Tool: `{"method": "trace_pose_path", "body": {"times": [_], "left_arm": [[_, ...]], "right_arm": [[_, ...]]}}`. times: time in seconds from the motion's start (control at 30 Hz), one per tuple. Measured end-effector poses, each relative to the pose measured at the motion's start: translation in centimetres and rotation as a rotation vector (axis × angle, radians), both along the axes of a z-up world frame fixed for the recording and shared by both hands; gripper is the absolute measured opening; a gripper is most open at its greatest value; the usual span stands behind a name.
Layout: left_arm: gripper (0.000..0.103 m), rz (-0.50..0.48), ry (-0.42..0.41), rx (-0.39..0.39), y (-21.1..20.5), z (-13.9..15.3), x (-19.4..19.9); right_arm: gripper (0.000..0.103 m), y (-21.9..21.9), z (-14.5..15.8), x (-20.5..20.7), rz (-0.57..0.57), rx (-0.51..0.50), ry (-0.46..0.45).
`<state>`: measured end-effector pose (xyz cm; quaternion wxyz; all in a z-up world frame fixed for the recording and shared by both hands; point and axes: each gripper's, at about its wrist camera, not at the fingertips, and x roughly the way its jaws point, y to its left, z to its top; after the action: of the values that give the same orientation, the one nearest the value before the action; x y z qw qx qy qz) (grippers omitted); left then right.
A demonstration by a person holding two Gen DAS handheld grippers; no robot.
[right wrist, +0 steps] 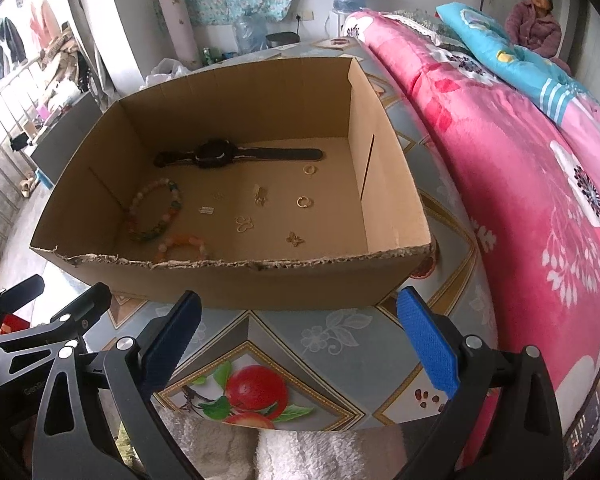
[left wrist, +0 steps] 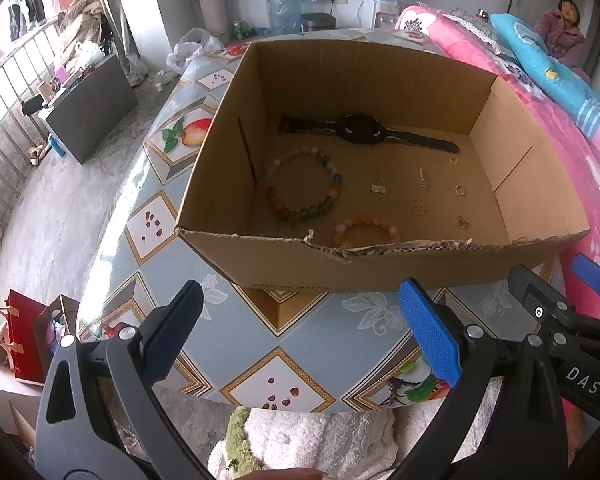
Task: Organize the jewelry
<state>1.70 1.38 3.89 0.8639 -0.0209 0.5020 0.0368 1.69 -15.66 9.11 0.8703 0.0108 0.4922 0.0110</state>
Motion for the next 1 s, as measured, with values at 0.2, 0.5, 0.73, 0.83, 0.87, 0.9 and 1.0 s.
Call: {"method": "trace_pose_path", "body": {"times": [0.2, 0.5, 0.73, 0.83, 0.87, 0.9, 1.0], "left_arm": [[0.095, 0.002, 0.014, -0.006, 0.18, -0.07, 0.25], [0.095, 0.002, 0.036, 0.001, 0.28, -0.26, 0.7], [0.095, 0.0, 0.044, -0.004, 0.16, -0.49, 0.71], [0.095, -0.002, 0.048, -0.009, 0.06, -0.55, 0.77], [0.095, -0.003, 0.048, -0.008, 0.0, -0.56, 0.79], [0.095, -0.003, 0.048, -0.007, 0.01, -0.58, 0.77], [0.095, 0.0, 0.047, -0.01, -0.03, -0.53, 0.75]], "right_arm": [[0.096, 0.03, -0.04, 0.48, -0.004, 0.01, 0.015], [0.096, 0.02, -0.44, 0.92, -0.009, 0.017, 0.039], [0.096, -0.07, -0.68, 0.96, -0.006, 0.016, 0.041], [0.096, -0.06, -0.66, 0.92, -0.006, 0.015, 0.04], [0.096, -0.08, -0.66, 0.9, -0.005, 0.013, 0.039], [0.096, -0.08, -0.65, 0.86, -0.005, 0.013, 0.039], [0.096, -0.1, -0.61, 0.77, -0.004, 0.006, 0.037]]}}
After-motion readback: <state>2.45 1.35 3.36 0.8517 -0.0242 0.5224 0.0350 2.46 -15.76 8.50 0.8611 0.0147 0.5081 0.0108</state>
